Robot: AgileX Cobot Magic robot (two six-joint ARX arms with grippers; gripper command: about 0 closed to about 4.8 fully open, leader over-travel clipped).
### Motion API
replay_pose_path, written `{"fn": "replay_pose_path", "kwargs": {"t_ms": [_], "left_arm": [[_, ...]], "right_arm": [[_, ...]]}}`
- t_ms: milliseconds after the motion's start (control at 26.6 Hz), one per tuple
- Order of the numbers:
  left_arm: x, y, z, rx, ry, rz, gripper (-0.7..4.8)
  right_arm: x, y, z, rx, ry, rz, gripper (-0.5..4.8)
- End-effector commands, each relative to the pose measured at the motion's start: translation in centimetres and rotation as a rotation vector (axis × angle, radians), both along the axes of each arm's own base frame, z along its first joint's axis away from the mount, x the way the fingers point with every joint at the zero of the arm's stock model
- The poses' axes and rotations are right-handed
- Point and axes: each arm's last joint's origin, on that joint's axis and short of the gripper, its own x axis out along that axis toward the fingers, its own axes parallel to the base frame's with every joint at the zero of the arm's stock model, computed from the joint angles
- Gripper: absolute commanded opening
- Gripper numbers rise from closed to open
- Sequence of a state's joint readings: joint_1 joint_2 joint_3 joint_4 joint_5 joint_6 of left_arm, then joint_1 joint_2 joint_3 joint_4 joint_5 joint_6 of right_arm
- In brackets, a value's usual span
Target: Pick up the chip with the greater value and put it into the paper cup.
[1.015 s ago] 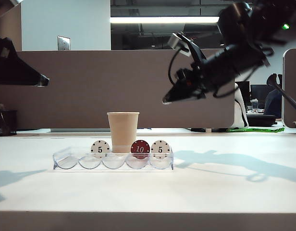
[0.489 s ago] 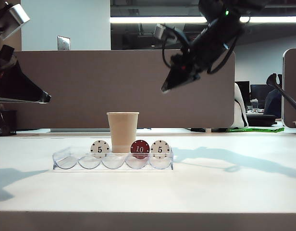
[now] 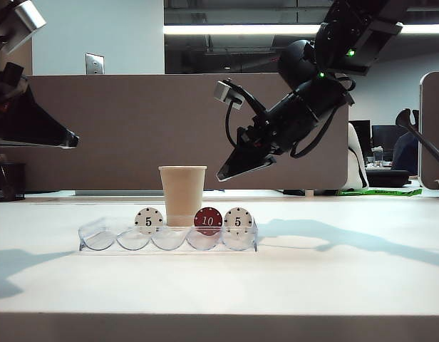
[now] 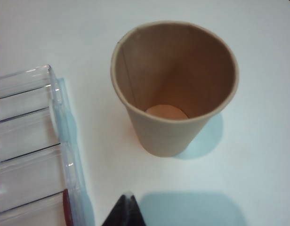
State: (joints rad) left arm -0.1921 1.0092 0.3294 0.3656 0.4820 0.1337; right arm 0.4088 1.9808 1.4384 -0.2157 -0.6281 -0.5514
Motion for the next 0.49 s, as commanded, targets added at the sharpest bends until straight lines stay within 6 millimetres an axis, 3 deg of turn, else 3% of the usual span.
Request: {"fn": "replay_pose_path", "kwargs": {"t_ms": [38,75,113,414,489], "left_arm": [[0.1,-0.02,0.31,-0.006,-0.014,-0.001,-0.05],[0.1,-0.02,0.31,-0.006,-0.014,0.0,-0.05],[0.1,-0.02,0.31,-0.006,-0.014,0.0,-0.05],[0.09,-0.02,0.28,-0.006,-0.014,0.0,-0.05],[0.09,-0.02,0.28,-0.006,-0.013,0.0,-0.05]], "right_arm": [[0.04,0.1,0.54,0.017,-0.031,0.013,0.73],[0.03,0.09,0.53,0.014,-0.034,0.017,1.46],[0.0,0.12,0.53,0.014,-0.041,0.029,1.72],[-0.29,0.47,0.53,-0.012,-0.053,0.038,1.82],[-0.6,1.02,0.47,-0.073,-0.096,0.04,2.08]]}}
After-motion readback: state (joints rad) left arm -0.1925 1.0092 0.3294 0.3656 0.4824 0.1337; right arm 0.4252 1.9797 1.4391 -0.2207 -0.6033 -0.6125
